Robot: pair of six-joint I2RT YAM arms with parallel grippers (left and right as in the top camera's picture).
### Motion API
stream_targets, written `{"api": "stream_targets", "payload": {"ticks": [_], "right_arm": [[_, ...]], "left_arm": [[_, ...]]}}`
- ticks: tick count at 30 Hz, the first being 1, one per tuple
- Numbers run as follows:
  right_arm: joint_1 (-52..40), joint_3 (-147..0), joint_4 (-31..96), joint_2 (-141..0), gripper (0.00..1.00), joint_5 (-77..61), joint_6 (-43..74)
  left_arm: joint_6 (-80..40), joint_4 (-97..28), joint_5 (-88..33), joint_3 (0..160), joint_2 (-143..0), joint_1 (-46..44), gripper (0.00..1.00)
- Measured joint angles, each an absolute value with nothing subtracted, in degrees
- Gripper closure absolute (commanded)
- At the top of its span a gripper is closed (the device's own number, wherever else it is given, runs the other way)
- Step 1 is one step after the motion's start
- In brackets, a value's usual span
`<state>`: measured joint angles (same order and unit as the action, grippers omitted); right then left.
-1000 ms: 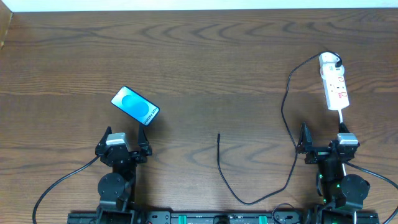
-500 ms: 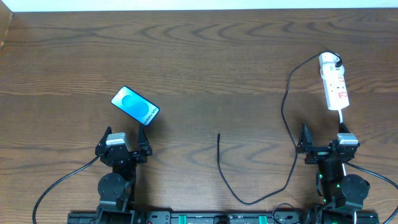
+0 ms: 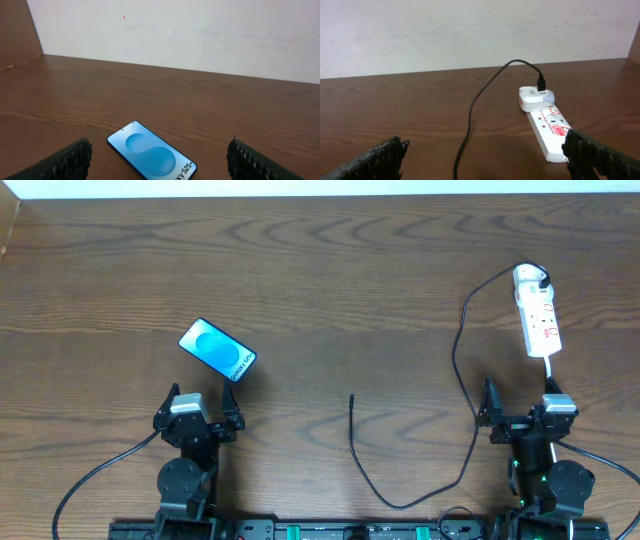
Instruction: Plug charger to phone and switch on socket
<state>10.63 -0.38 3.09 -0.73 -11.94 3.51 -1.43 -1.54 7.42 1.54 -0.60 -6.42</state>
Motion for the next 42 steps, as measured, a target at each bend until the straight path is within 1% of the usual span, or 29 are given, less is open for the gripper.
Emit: {"api": "stream_targets", "payload": {"ticks": [9,14,21,26,32,42], "right_arm": [[10.63,-0.38,3.11,-0.73,0.01,-11.94,3.51],[10.63,-0.38,3.14,-0.73,0.01,-11.94,3.51],[10.63,-0.38,3.14,-0.73,0.01,-11.94,3.51],[10.63,-0.38,3.11,-0.73,0.01,-11.94,3.51],[10.63,-0.38,3.14,-0.73,0.01,-11.92,3.51],[10.63,-0.38,3.16,-0.71,0.01,-11.92,3.51]], "left_arm": [[-1.43,-6.57,7.64,3.79,-0.75,-6.42,0.13],[-1.43,-9.34,7.68,7.25,-3.97,-6.42,0.13],[-1.45,-9.96,7.68,13.80,-14.31,-6.42,0.13],[-1.93,-10.00,7.66,21.82,-24.43,-6.42,0.14],[-5.58,-10.92,7.88,31.48,-35.11,-6.42,0.13],[-15.20,-24.95,11.18,48.14,-48.31,-6.42,0.14]]}}
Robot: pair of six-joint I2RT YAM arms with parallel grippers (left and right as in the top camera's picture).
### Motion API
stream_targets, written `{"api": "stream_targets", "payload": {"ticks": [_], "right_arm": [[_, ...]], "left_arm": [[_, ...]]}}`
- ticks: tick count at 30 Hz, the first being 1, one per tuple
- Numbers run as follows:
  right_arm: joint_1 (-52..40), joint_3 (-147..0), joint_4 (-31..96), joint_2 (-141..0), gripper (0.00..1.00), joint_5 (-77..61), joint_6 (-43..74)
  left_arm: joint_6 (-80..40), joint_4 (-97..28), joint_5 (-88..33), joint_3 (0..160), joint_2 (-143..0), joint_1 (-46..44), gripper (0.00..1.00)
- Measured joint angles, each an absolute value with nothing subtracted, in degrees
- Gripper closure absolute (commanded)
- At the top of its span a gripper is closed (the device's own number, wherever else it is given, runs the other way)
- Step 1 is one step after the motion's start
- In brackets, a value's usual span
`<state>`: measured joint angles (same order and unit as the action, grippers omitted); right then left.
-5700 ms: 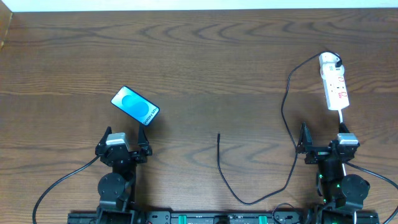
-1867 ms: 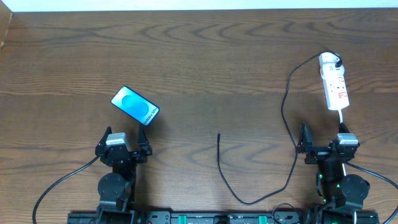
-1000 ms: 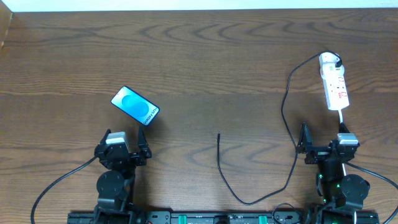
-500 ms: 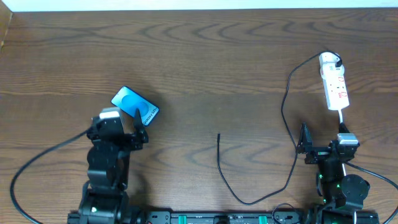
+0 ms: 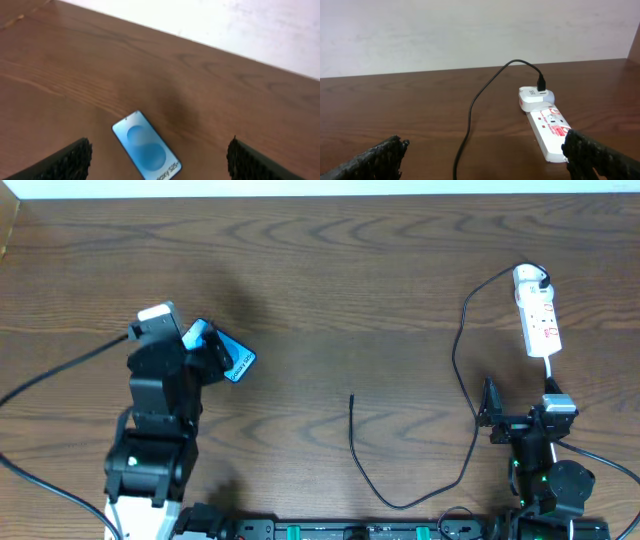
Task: Plug charger to phone and switch on socket
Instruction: 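Move the left gripper forward over the blue phone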
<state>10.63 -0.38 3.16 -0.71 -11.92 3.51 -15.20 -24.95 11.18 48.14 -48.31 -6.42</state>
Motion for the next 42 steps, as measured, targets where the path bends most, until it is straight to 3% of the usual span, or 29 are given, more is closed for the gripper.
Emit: {"api": "stream_targets", "payload": {"ticks": [6,22,33,42], "right_arm": [[10.61,-0.38,3.14,-0.73,0.01,-11.92,3.51],[10.63,-0.38,3.14,-0.71,0.01,-11.94,3.51],[10.63,-0.38,3.14,-0.71,0.01,-11.94,3.51],[10.63,-0.38,3.14,-0.71,0.01,-11.94,3.51]], "left_arm": [[-19.94,-39.81,12.49,62.70,-55.79,-6.42,0.14],[-19.75,-46.35,10.17,66.24,-58.48,-6.42,0.13],[-29.89,-54.61,10.46,77.19,-75.05,-6.44,0.13],[-45.04,-58.04,10.79,82.13,-87.07,-3.20,0.13]]}}
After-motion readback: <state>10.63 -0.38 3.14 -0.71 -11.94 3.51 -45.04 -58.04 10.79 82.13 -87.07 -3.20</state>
